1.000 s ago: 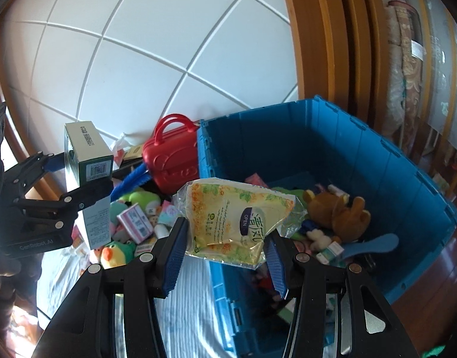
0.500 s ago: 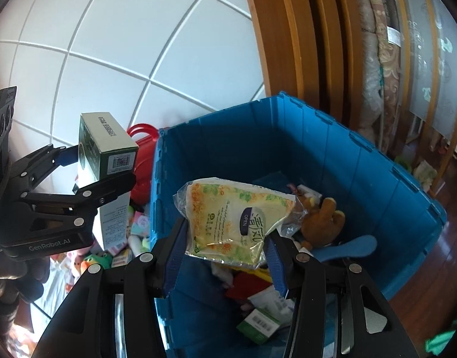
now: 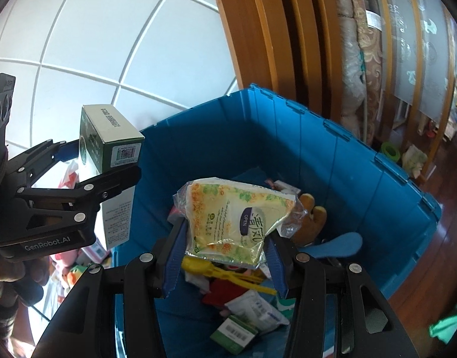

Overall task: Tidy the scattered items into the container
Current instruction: 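Carry the packet with the right gripper over the blue bin and release, then withdraw the right gripper from the bin back toward the pile, then grasp the yellow duck plush with the right gripper while the left grasps the white plush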

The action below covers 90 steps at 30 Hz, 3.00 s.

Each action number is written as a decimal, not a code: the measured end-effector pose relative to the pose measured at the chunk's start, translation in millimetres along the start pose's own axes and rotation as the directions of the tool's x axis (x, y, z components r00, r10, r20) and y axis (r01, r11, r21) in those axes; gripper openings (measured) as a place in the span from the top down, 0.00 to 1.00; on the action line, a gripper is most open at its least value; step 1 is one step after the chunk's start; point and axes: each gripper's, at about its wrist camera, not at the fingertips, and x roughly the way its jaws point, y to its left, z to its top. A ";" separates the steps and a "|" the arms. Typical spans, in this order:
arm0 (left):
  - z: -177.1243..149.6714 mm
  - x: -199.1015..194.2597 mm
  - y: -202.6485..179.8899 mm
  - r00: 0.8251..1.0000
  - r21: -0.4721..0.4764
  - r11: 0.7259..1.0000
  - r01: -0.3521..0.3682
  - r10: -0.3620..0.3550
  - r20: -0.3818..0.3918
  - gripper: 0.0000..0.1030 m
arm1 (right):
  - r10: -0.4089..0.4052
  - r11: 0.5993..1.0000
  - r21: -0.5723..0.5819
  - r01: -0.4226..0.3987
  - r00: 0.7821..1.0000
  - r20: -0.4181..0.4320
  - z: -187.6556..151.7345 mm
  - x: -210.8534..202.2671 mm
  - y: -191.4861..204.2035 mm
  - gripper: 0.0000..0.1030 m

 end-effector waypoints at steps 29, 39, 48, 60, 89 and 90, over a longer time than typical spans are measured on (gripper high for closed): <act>-15.4 -12.0 45.9 0.994 -0.144 0.983 -0.112 0.112 -0.003 0.00 | 0.013 1.000 0.010 -0.013 1.000 0.026 11.5 10.6 -3.0 0.01; -72.7 -52.0 77.4 0.983 -0.223 0.957 -0.183 0.179 -0.038 0.00 | 0.091 0.993 -0.073 -0.090 0.996 0.009 1.7 16.7 51.3 0.01; -153.6 -90.3 120.8 0.966 -0.318 0.912 -0.258 0.233 -0.114 0.00 | 0.140 0.978 -0.155 -0.142 0.990 -0.025 -17.7 18.0 118.3 0.00; -278.4 -147.6 187.2 0.906 -0.388 0.822 -0.416 0.338 -0.256 0.00 | 0.184 0.949 -0.241 -0.205 0.977 -0.105 -55.7 34.7 218.2 0.00; -537.1 -112.1 275.8 0.812 -0.480 0.719 -0.502 0.203 -0.547 0.03 | 0.128 0.862 -0.409 -0.299 0.909 -0.396 -203.5 188.6 403.8 0.01; -541.8 -106.5 278.7 0.810 -0.478 0.720 -0.503 0.201 -0.551 0.03 | 0.120 0.861 -0.410 -0.300 0.905 -0.409 -209.5 198.5 408.7 0.00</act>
